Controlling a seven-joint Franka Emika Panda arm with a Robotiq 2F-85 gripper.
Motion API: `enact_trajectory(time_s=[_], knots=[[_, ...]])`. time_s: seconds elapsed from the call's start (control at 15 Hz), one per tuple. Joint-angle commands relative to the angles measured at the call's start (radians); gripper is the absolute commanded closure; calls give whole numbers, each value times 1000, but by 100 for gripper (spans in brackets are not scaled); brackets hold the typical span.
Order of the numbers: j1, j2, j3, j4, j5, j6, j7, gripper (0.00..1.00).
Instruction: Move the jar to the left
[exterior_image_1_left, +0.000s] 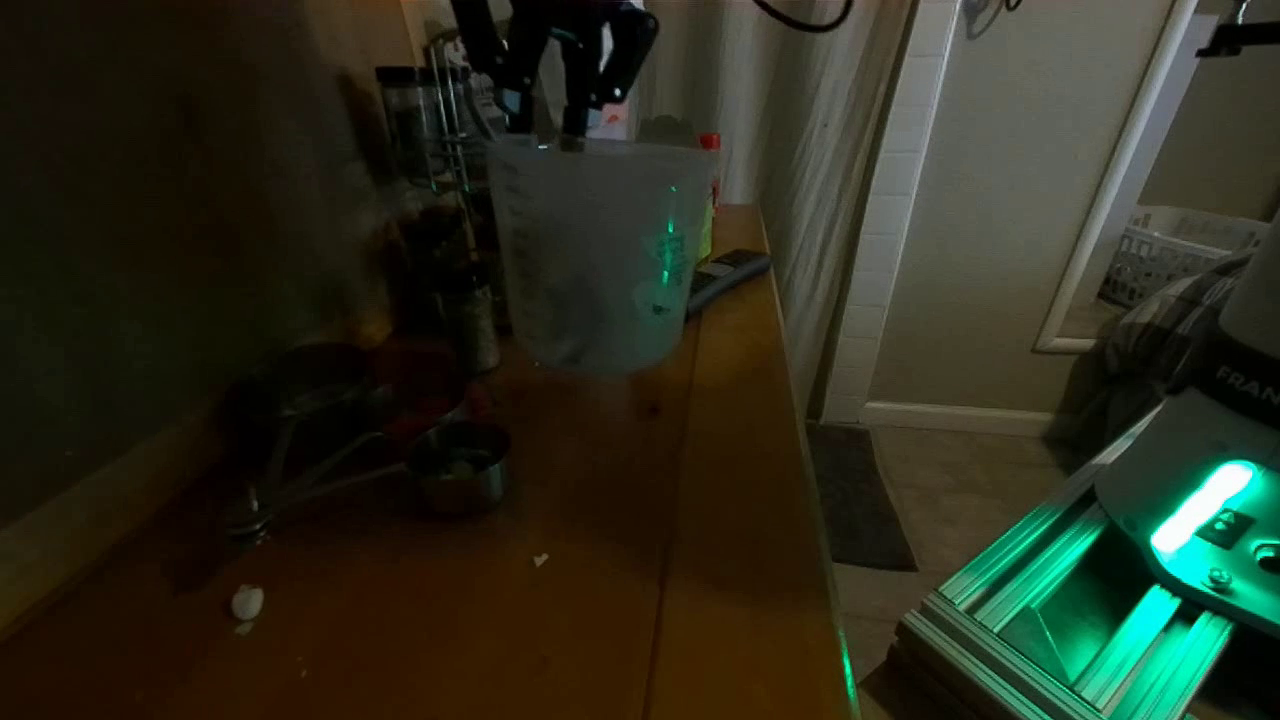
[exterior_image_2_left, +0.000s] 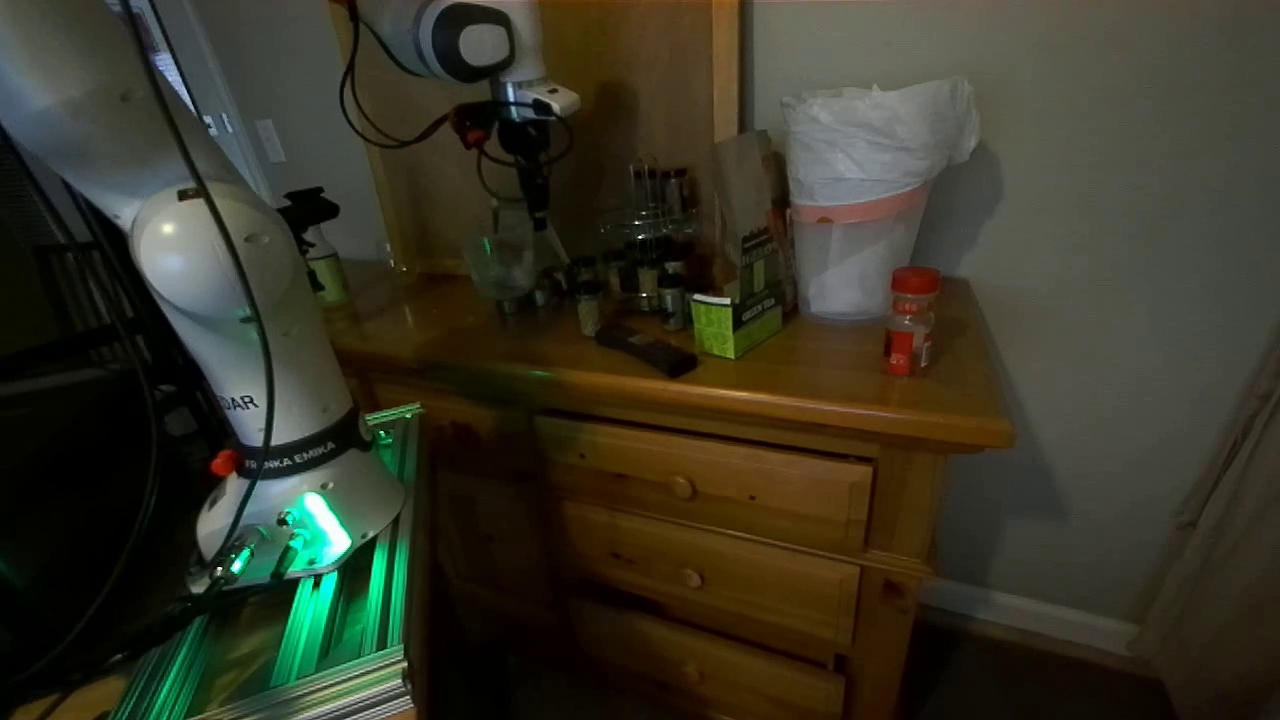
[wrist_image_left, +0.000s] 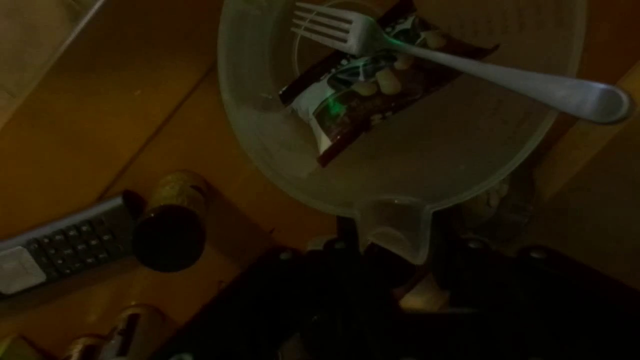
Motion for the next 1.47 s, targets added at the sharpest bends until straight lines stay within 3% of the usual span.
enact_trajectory(time_s=[0.0,0.4,0.53,0.6,0.67,0.73,1.13,1.4], knots=[[28,-123,59,-103,27,-34,141,88],[84,-44,196,-38,-24,-64,282,88],[104,-14,196,-12,4,-58,232,88],[95,-64,202,-61,-8,-50,259,63],[102,-54,204,-51,-7,-50,256,63],[104,-45,204,-43,-7,-50,254,88],[53,-4,268,-63,-37,143,567,88],[44,70,316,-33,-103,171,673,88]])
